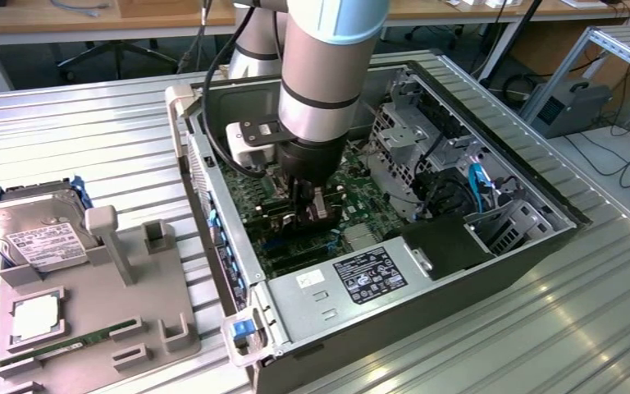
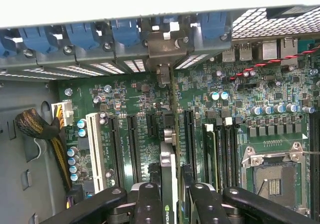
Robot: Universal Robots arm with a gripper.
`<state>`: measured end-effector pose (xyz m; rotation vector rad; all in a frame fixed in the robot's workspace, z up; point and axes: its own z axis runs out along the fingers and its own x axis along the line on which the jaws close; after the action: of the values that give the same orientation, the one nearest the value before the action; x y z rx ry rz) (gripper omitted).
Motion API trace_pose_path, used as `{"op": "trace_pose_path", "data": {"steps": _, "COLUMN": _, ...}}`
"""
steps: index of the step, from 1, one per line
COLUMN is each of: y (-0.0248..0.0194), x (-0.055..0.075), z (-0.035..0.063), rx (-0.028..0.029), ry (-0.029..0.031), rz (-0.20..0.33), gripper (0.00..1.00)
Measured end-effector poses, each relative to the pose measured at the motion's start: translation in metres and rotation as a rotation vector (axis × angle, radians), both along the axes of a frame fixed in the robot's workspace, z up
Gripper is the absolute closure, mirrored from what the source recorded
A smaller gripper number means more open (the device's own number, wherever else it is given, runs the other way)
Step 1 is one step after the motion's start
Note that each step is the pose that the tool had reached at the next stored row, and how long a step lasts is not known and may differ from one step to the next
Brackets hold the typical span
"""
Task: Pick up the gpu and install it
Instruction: 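Insert the gpu into the slot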
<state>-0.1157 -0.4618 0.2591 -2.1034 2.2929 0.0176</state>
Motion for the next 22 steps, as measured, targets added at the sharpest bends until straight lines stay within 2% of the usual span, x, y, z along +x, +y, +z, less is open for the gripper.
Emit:
{"op": "trace_pose_path", "data": {"steps": 5, "y": 0.0001, "x": -0.0003, "z": -0.0003, "rx": 0.001, "ry": 0.0002, "rz": -0.001, "gripper": 0.73}}
{"op": "trace_pose_path", "data": {"steps": 7, "y": 0.0, "x": 0.0, "z": 0.0, "rx": 0.0, "ry": 0.0001, "rz": 0.0, "gripper": 0.61}}
{"op": "trace_pose_path", "data": {"steps": 8, "y": 0.0, "x": 0.0, "z": 0.0, "rx": 0.0001, "ry": 0.0, "rz": 0.0, "gripper": 0.61}}
{"op": "trace_pose_path", "data": {"steps": 9, "y": 0.0, "x": 0.0, "z": 0.0, "rx": 0.0001, "ry": 0.0, "rz": 0.0, "gripper": 0.54}}
{"op": "trace_pose_path", "data": {"steps": 10, "y": 0.0, "x": 0.0, "z": 0.0, "rx": 0.0001, "ry": 0.0, "rz": 0.0, "gripper": 0.54}}
{"op": "trace_pose_path", "data": {"steps": 12, "y": 0.0003, "x": 0.0, "z": 0.0067, "rx": 0.0001, "ry": 0.0, "rz": 0.001, "gripper": 0.54}}
{"op": "trace_pose_path", "data": {"steps": 16, "y": 0.0003, "x": 0.0, "z": 0.0069, "rx": 0.0001, "ry": 0.0, "rz": 0.001, "gripper": 0.54}}
{"op": "trace_pose_path", "data": {"steps": 17, "y": 0.0003, "x": 0.0, "z": 0.0069, "rx": 0.0001, "ry": 0.0, "rz": 0.001, "gripper": 0.62}}
{"op": "trace_pose_path", "data": {"steps": 18, "y": 0.0003, "x": 0.0, "z": 0.0069, "rx": 0.0001, "ry": -0.0001, "rz": 0.001, "gripper": 0.62}}
{"op": "trace_pose_path", "data": {"steps": 20, "y": 0.0003, "x": 0.0, "z": 0.0069, "rx": 0.0, "ry": 0.0001, "rz": 0.001, "gripper": 0.73}}
{"op": "trace_pose_path", "data": {"steps": 22, "y": 0.0003, "x": 0.0, "z": 0.0069, "rx": 0.0, "ry": 0.0, "rz": 0.001, "gripper": 0.73}}
